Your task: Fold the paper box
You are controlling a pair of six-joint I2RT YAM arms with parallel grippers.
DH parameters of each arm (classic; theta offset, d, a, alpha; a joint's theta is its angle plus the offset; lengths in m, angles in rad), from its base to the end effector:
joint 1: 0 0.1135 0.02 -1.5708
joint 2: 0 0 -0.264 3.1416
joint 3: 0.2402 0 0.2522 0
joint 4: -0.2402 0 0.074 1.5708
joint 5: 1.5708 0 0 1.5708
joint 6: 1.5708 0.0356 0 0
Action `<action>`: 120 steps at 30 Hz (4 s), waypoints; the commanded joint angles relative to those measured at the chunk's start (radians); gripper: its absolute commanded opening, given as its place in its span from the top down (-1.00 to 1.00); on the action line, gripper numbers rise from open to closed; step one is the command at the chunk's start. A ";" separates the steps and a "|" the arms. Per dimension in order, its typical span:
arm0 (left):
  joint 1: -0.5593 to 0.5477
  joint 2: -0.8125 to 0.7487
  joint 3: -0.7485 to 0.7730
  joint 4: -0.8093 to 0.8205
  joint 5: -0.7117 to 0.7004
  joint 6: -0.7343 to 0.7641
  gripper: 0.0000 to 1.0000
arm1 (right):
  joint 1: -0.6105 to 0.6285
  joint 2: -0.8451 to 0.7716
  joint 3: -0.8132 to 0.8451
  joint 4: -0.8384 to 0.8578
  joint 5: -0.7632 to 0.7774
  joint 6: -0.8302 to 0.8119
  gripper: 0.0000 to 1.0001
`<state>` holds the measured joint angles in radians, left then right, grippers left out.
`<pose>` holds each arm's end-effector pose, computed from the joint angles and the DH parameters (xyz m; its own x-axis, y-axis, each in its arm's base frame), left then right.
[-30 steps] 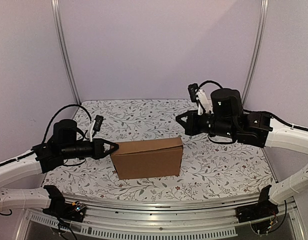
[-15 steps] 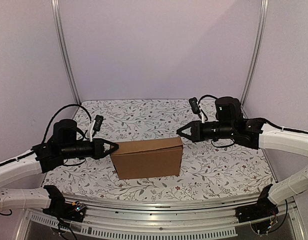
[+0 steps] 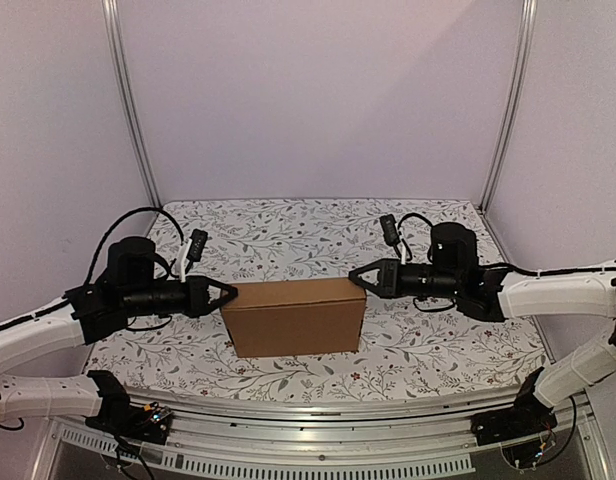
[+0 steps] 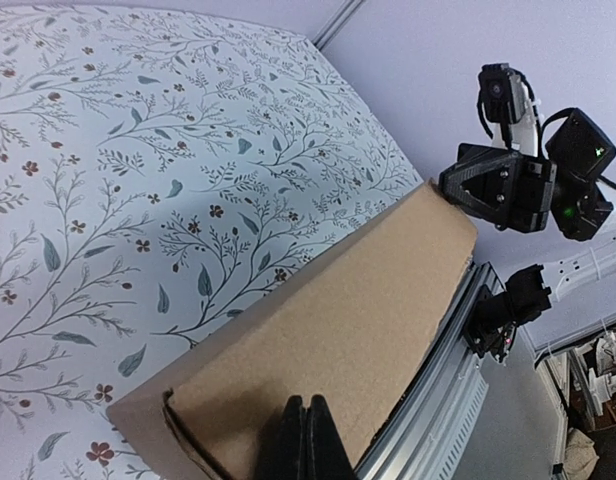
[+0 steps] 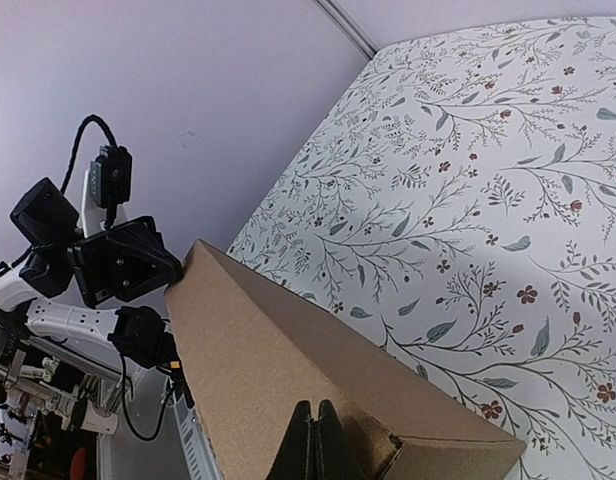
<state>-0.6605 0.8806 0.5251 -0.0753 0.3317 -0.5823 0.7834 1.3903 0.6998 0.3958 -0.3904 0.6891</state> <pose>0.1510 -0.1320 0.2431 -0.7229 -0.0968 -0.6841 0.4983 0.6129 -0.6133 0.2044 0.2227 0.2324 -0.7378 0.0950 -0.6683 -0.5720 0.4377 0.6937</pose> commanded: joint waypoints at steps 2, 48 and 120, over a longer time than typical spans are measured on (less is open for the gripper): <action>0.015 0.029 -0.014 -0.157 -0.037 0.020 1.00 | 0.001 -0.036 0.025 -0.215 0.008 0.007 1.00; 0.014 0.001 0.136 -0.236 -0.021 0.026 0.91 | 0.198 -0.171 0.183 -0.491 0.197 -0.120 1.00; -0.088 0.507 0.372 -0.139 0.033 -0.005 0.55 | 0.259 0.741 0.328 0.111 0.721 0.609 1.00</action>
<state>-0.7383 1.3651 0.9222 -0.2546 0.3595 -0.5732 1.0813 2.0968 0.9962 0.5568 0.3531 1.3437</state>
